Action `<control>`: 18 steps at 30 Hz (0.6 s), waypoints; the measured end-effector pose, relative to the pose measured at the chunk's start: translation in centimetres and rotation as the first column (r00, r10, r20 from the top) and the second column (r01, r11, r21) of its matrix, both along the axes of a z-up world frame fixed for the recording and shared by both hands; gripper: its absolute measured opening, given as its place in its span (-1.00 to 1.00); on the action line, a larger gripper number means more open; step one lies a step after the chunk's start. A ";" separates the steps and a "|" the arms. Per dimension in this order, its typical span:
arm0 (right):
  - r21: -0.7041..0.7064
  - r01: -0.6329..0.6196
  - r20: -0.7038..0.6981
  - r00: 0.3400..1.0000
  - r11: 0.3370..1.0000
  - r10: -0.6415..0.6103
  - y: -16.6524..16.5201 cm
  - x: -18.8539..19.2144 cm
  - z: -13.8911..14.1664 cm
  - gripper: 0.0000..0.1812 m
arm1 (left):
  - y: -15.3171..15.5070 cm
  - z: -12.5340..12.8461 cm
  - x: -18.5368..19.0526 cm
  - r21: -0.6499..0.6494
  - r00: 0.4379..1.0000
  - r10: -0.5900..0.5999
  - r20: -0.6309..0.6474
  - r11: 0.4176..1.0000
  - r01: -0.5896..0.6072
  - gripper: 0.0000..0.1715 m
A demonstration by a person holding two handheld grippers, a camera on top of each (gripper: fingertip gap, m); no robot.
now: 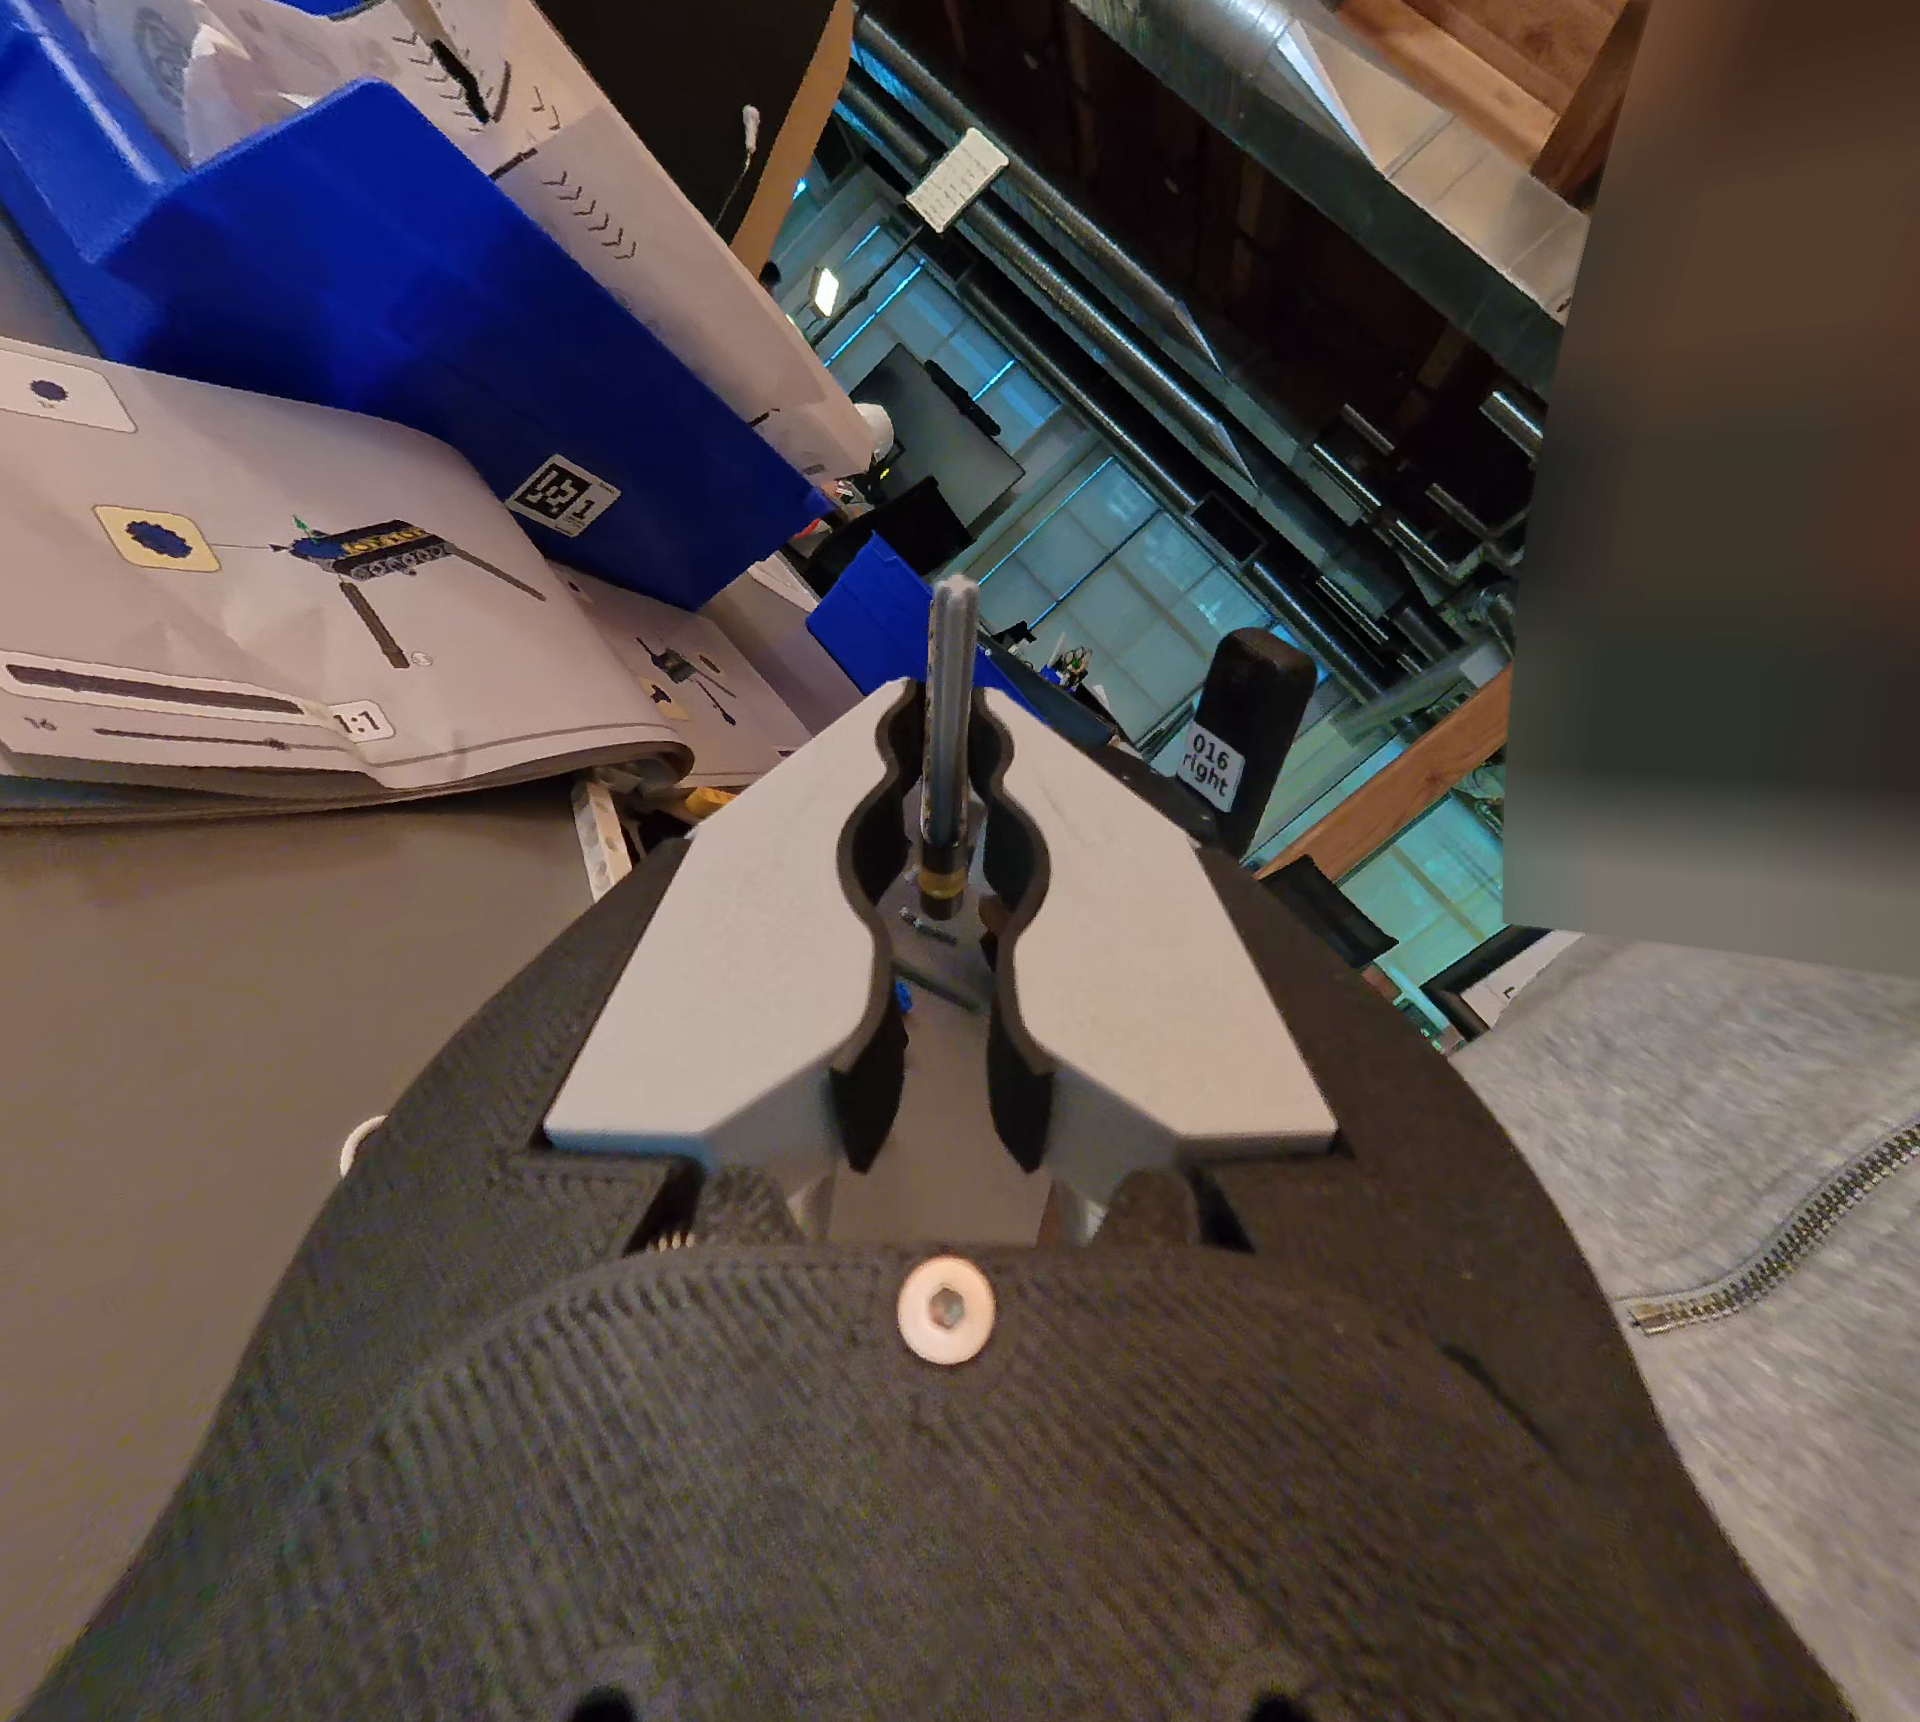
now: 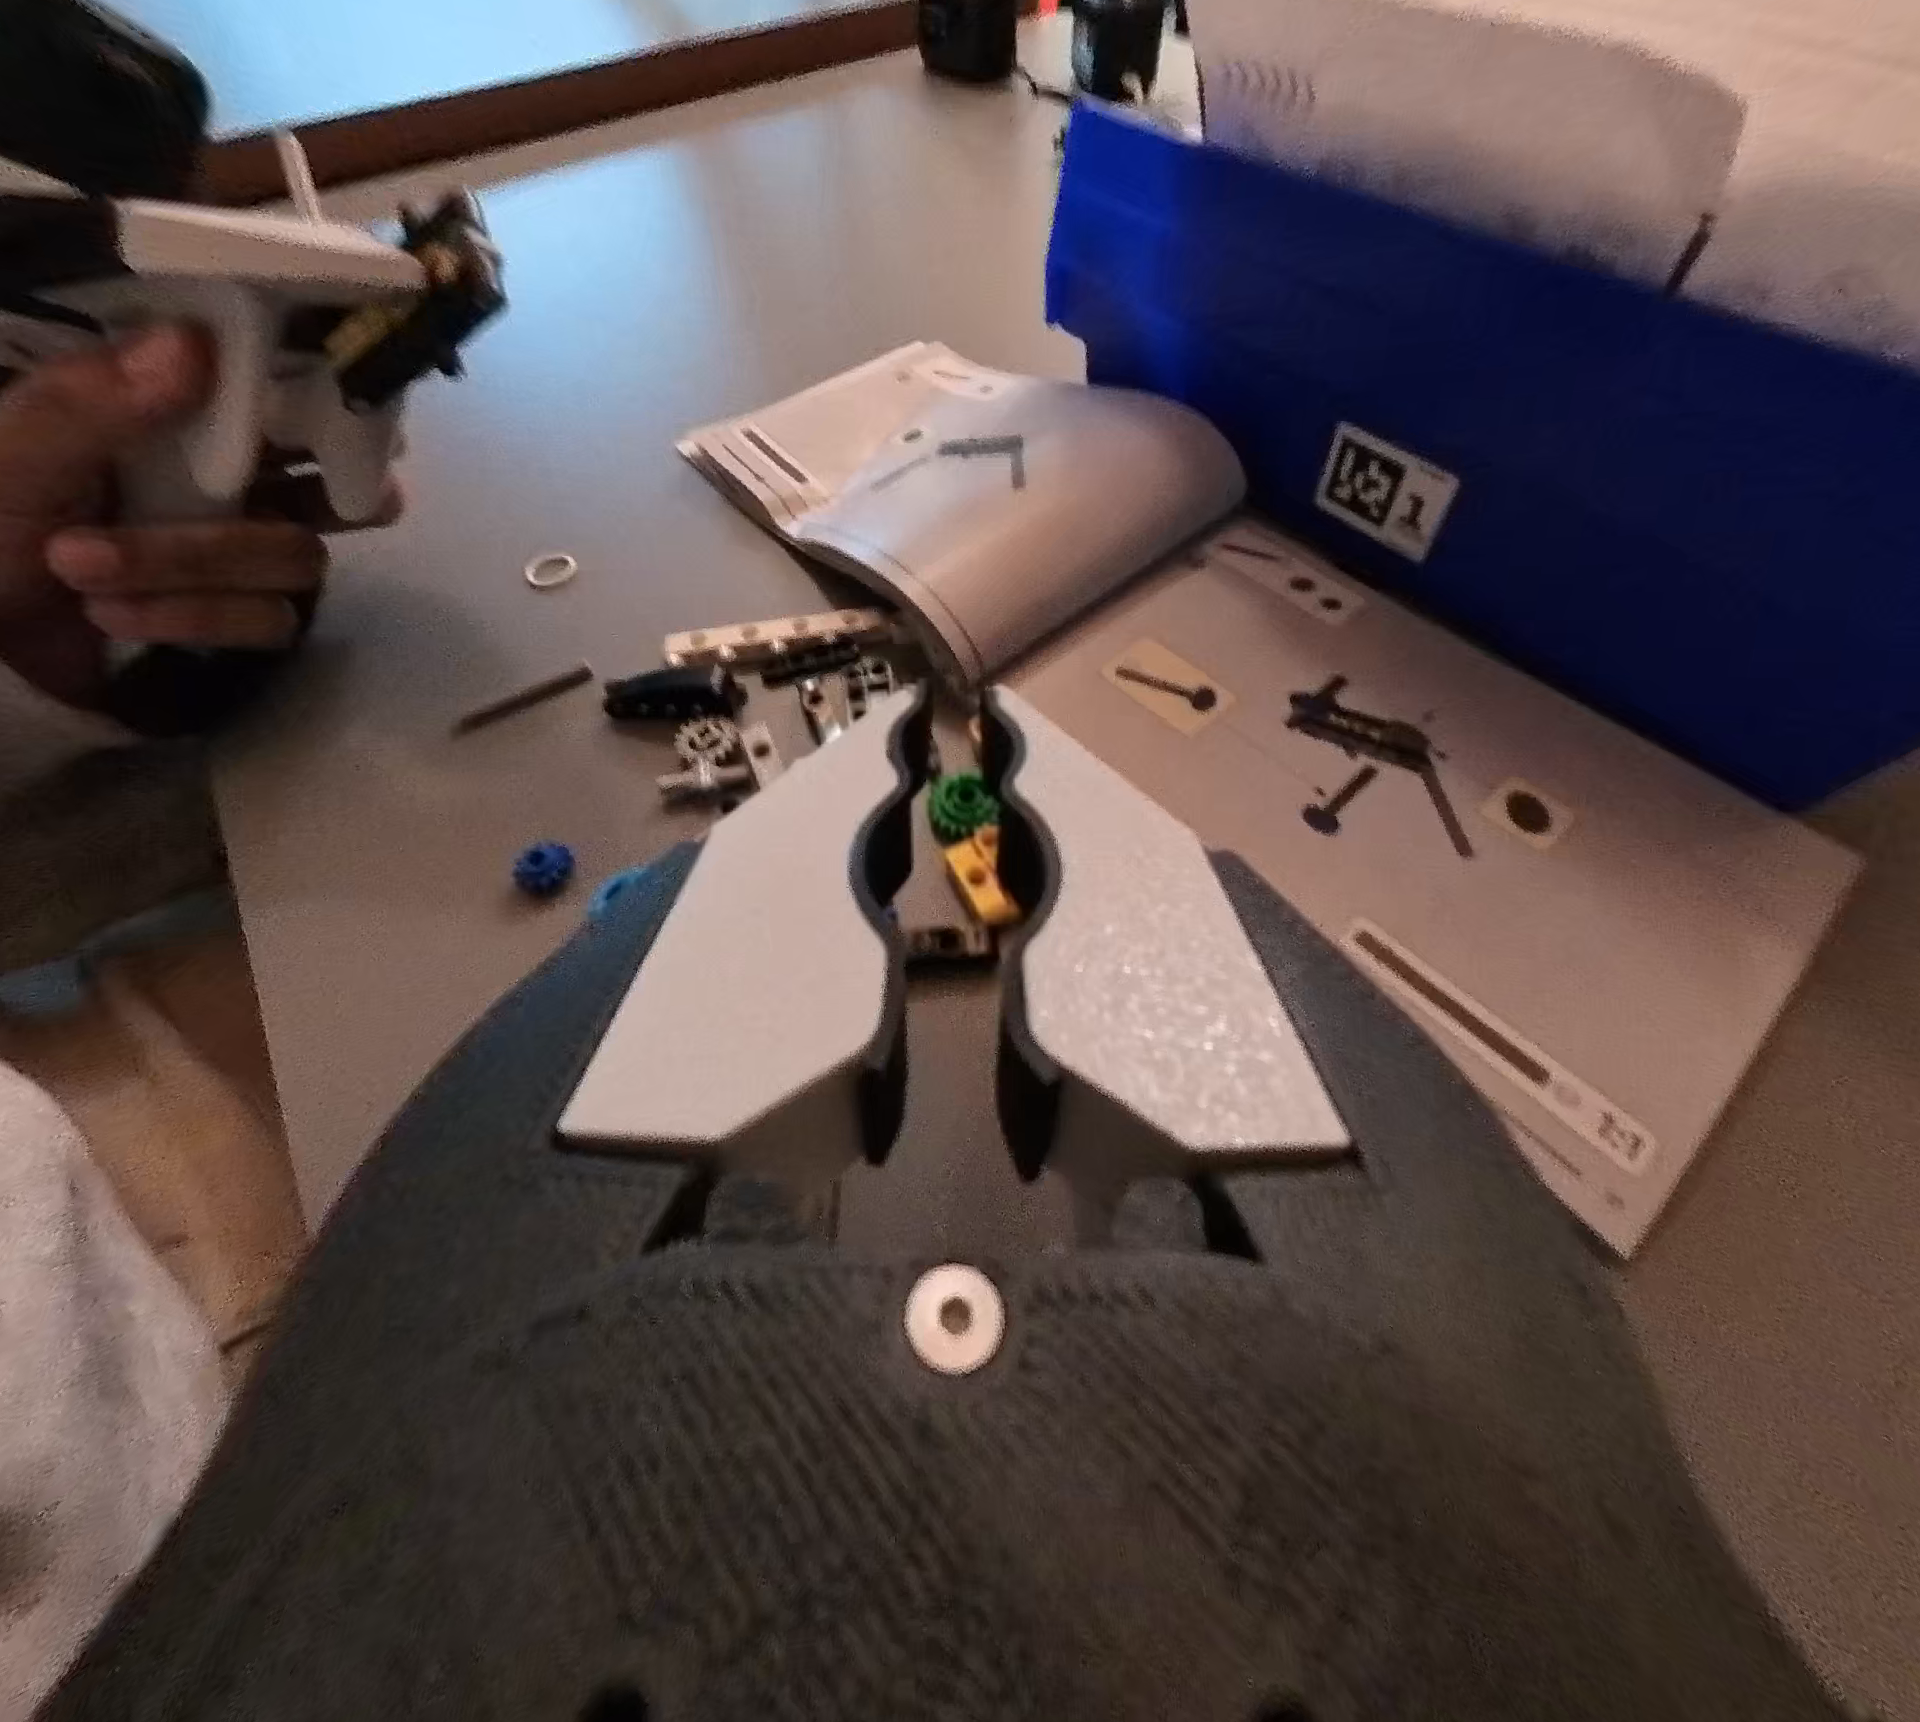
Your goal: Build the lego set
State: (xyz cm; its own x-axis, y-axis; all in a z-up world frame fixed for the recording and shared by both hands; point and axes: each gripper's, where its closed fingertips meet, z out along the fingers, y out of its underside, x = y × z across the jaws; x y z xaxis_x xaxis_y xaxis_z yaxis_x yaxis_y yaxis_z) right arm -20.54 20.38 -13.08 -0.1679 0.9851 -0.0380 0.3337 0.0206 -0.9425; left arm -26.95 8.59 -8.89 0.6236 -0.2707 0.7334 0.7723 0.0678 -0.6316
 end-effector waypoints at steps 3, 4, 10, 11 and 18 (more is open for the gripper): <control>0.002 -0.013 -0.032 0.999 1.000 0.013 -0.4 -0.7 1.0 -0.96 | -0.1 0.0 -0.1 0.004 1.000 0.001 0.011 1.000 -0.001 -0.94; 0.003 -0.021 0.000 1.000 1.000 0.021 -0.5 -0.9 0.6 -0.94 | -0.1 0.0 -0.2 0.005 1.000 0.001 0.014 1.000 -0.002 -0.94; 0.006 -0.089 0.269 0.959 0.996 0.084 -1.9 -2.1 -4.1 -0.82 | -0.1 0.0 -0.3 0.008 1.000 0.001 0.023 1.000 -0.001 -0.94; 0.038 -0.088 0.285 0.956 0.995 0.074 -1.9 -2.3 -4.5 -0.84 | -0.1 0.0 -0.3 0.007 1.000 0.001 0.023 1.000 -0.001 -0.94; 0.194 -0.128 0.385 0.922 0.973 0.045 -1.3 -3.2 -6.4 -0.84 | -0.1 0.0 -0.3 0.007 1.000 0.000 0.026 1.000 0.000 -0.94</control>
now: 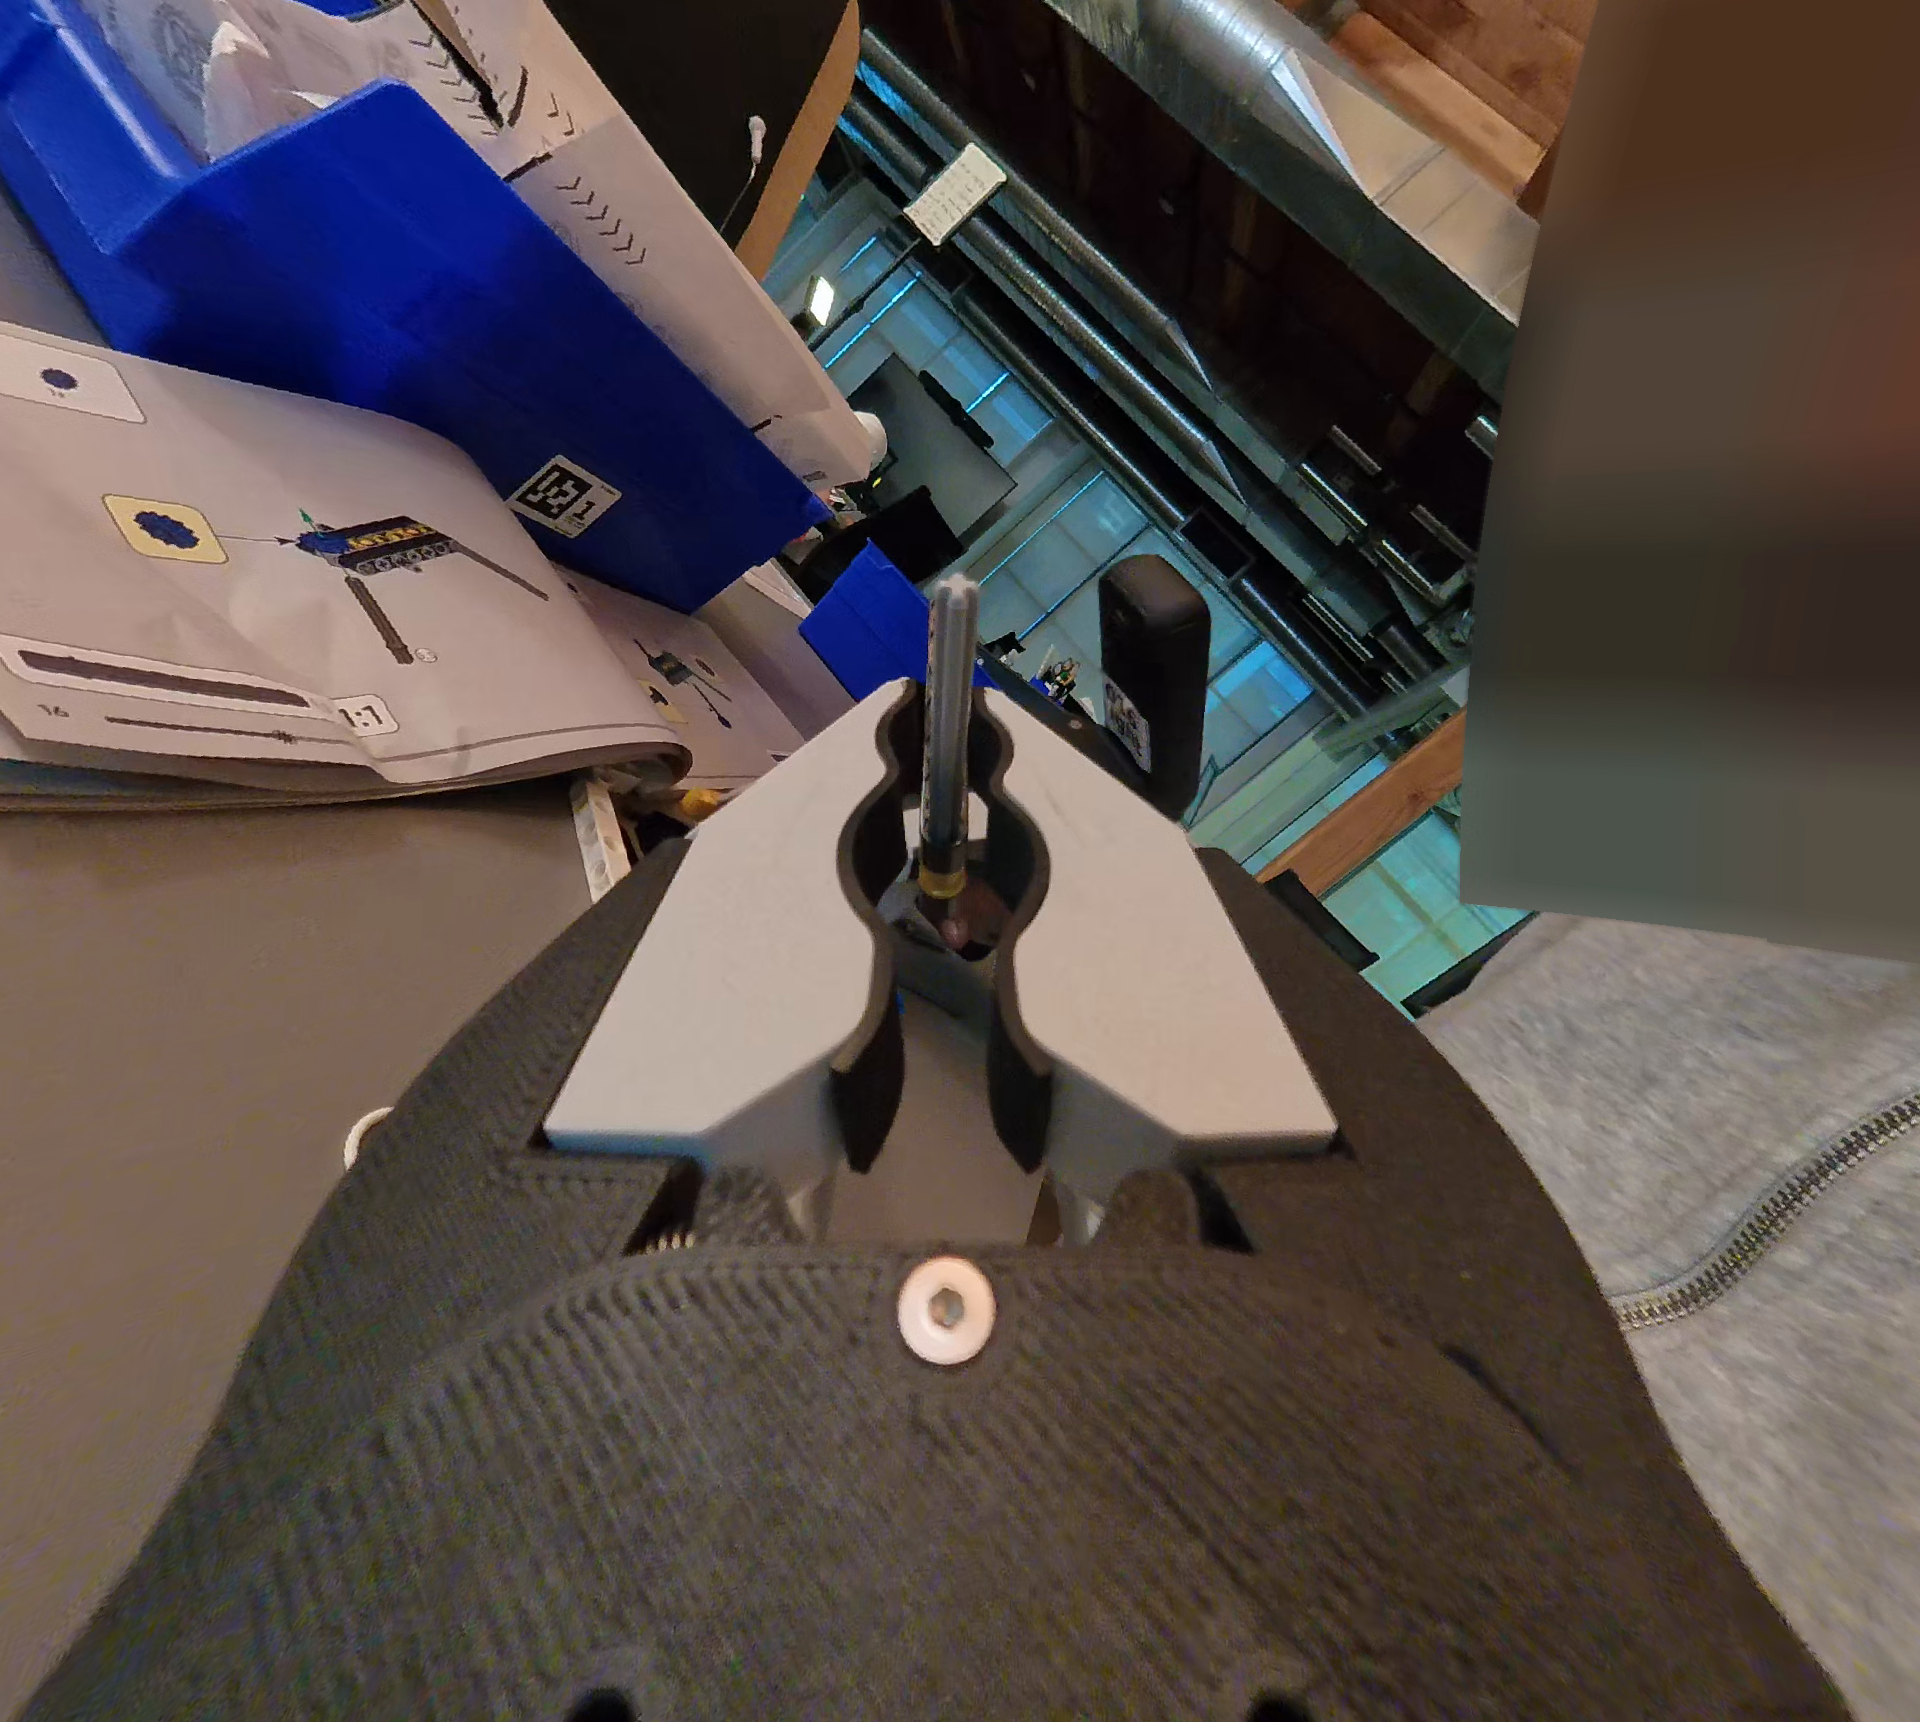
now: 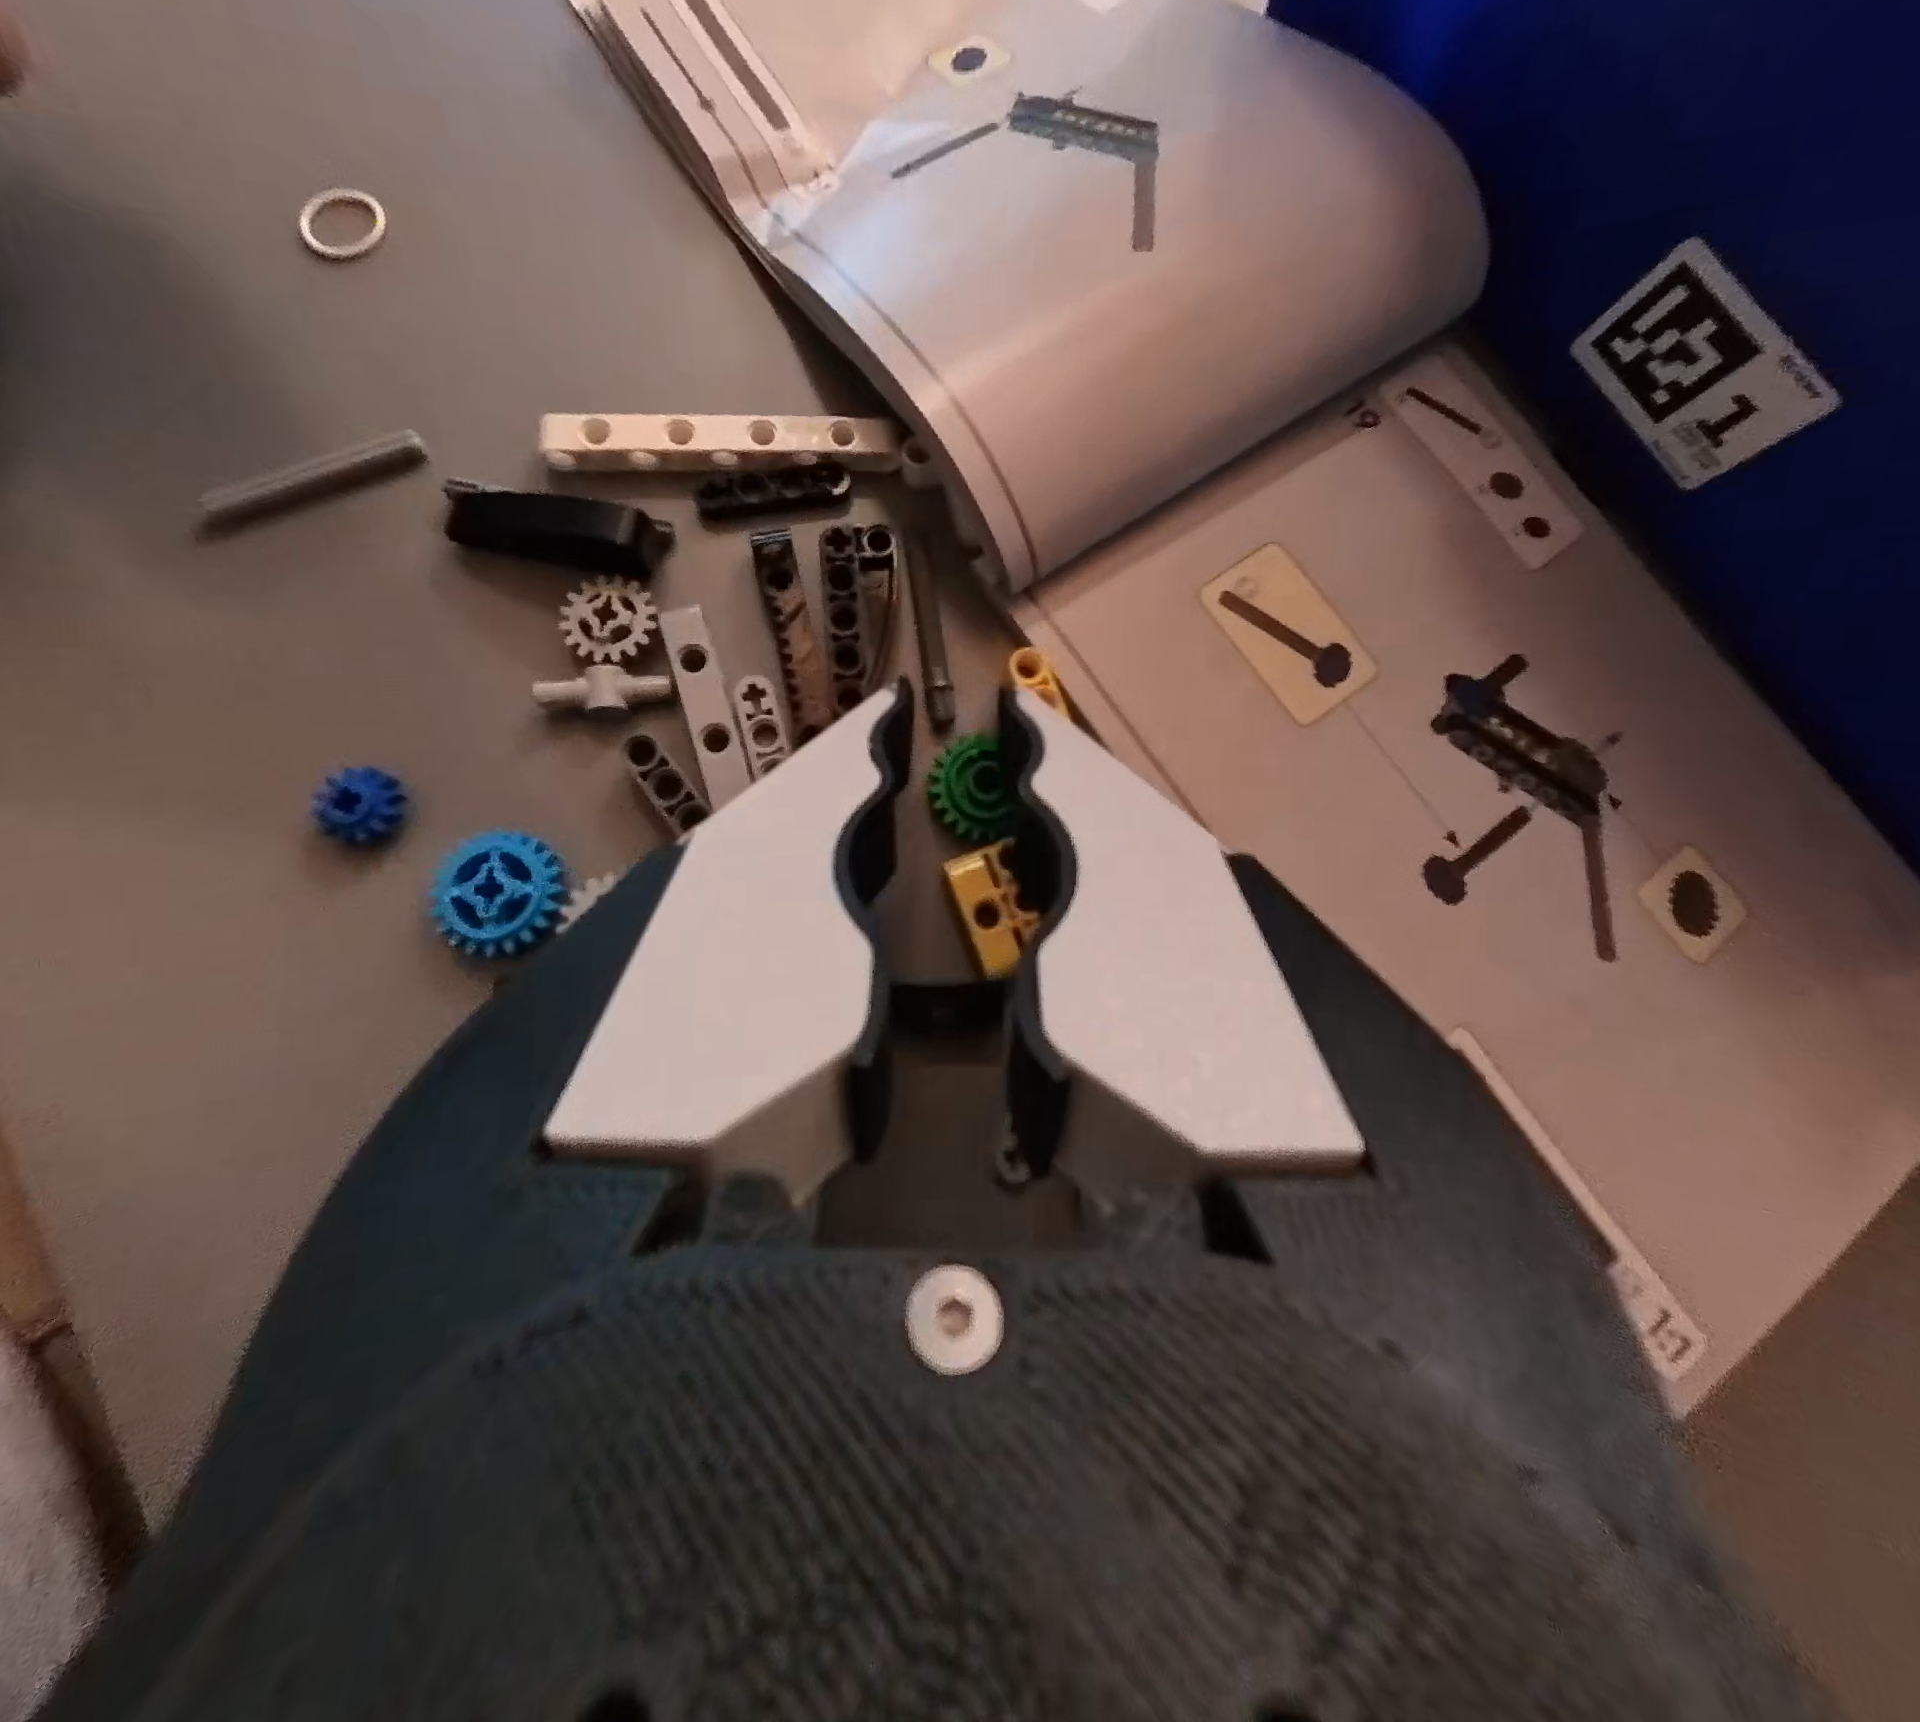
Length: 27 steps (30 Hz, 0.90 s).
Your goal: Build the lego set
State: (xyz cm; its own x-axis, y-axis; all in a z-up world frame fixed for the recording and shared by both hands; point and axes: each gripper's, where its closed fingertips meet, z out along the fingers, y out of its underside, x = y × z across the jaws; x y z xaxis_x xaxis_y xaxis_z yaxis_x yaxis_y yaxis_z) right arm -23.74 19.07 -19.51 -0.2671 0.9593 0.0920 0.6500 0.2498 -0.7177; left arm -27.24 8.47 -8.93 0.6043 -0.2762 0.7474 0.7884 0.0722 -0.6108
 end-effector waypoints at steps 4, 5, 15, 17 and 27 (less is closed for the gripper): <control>-0.004 -0.019 0.028 0.999 1.000 0.019 -0.2 -0.2 -0.3 -0.86 | 0.0 0.0 -0.1 0.002 1.000 0.000 0.005 1.000 0.000 -0.94; -0.005 -0.024 0.031 0.999 1.000 0.024 -0.3 -0.2 -0.3 -0.88 | 0.0 0.0 -0.1 0.002 1.000 0.000 0.005 1.000 0.000 -0.94; -0.085 0.009 -0.081 0.997 0.996 -0.015 -0.2 -0.3 2.4 -0.97 | 0.0 -0.1 0.0 -0.004 1.000 0.003 -0.004 1.000 -0.003 -0.93; -0.147 0.010 -0.105 0.994 0.989 -0.025 -0.4 -0.1 3.2 -0.97 | 0.0 -0.1 0.0 -0.007 1.000 0.004 -0.010 1.000 -0.004 -0.94; -0.371 -0.141 -0.372 0.928 0.918 -0.007 -4.7 0.6 10.2 -0.97 | 0.4 -0.6 0.5 -0.065 0.997 0.016 -0.074 0.998 -0.021 -0.94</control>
State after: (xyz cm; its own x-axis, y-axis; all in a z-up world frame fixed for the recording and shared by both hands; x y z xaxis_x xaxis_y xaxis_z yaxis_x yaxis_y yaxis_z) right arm -23.16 14.34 -9.30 -0.3518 0.9190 -0.1782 0.3213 -0.0602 -0.9450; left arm -26.76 8.89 -9.50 0.6626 -0.2162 0.7171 0.7403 0.0444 -0.6708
